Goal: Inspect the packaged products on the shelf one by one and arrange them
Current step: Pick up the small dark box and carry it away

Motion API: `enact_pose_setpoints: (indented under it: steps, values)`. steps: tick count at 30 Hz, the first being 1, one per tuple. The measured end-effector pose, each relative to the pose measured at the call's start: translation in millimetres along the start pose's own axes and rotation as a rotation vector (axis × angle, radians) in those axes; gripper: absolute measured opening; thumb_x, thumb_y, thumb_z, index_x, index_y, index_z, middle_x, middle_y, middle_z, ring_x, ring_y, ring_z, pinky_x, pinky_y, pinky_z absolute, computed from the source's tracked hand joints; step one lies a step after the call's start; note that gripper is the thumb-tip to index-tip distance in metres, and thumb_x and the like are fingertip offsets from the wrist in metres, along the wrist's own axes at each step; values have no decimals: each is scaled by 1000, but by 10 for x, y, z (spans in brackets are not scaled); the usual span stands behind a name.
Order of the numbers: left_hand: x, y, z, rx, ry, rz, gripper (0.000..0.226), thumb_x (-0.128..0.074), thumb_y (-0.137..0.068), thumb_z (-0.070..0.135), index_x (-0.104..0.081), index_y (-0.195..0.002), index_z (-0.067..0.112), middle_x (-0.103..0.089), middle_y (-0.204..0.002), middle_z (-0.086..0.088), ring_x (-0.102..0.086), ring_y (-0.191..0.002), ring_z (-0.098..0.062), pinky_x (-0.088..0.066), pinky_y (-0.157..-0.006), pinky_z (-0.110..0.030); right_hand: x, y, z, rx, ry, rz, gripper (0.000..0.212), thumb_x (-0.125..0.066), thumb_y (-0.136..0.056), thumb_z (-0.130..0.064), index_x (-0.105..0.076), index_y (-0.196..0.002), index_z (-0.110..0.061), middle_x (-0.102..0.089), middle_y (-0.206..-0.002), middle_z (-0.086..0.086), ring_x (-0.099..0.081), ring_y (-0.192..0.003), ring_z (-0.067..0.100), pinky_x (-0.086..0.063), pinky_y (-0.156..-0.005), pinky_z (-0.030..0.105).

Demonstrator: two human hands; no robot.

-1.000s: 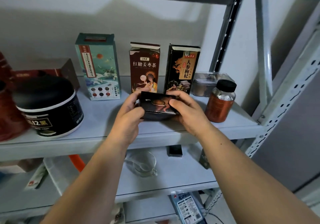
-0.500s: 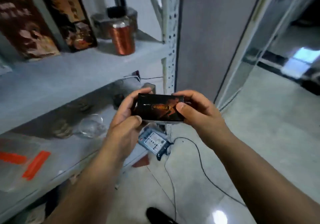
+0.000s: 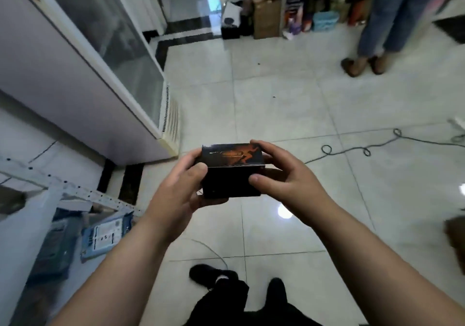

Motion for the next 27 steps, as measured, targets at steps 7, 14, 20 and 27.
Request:
enact_pose_setpoints:
  steps: [7, 14, 20, 27]
  values:
    - [-1329, -192, -84, 160, -215, -314, 55, -66, -80, 50, -63, -130, 28, -72, -121, -3, -72, -106, -27, -59, -71, -39, 1052, 1052, 156, -83, -105, 412, 44, -74, -79, -35, -71, -123, -29, -70, -115, 16, -75, -94, 29, -63, -75, 43]
    - [-2225, -282, -282, 236, -376, -574, 32, -65, -93, 31, -65, -125, 27, -75, -113, -10, -75, -99, -23, -59, -71, -39, 1483, 1779, 280, -149, -184, 743, 22, -65, -100, -21, -71, -121, -20, -77, -97, 6, -76, -86, 27, -64, -76, 45]
    - [-2740, -308, -379, 309, -471, -816, 26, -55, -104, 23, -61, -129, 23, -75, -113, -11, -76, -95, -27, -58, -74, -41, 1500, 2240, 271, -192, -195, 976, 22, -63, -101, -28, -70, -121, -20, -78, -103, 9, -77, -91, 29, -63, -78, 48]
    - [-3340, -84, -528, 319, -530, -1103, 24, -56, -103, 23, -64, -125, 25, -74, -111, -10, -76, -96, -25, -60, -76, -40, 1388, 2866, 308, -219, -188, 1252, 30, -66, -95, -40, -69, -120, -25, -78, -103, 4, -76, -94, 27, -63, -75, 44]
Point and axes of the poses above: each hand's wrist, its own y-axis away from the middle knuckle, its own x-axis out of the back of the hand, z = x × y, the point moved 1 cm from there along -y, towards the middle knuckle
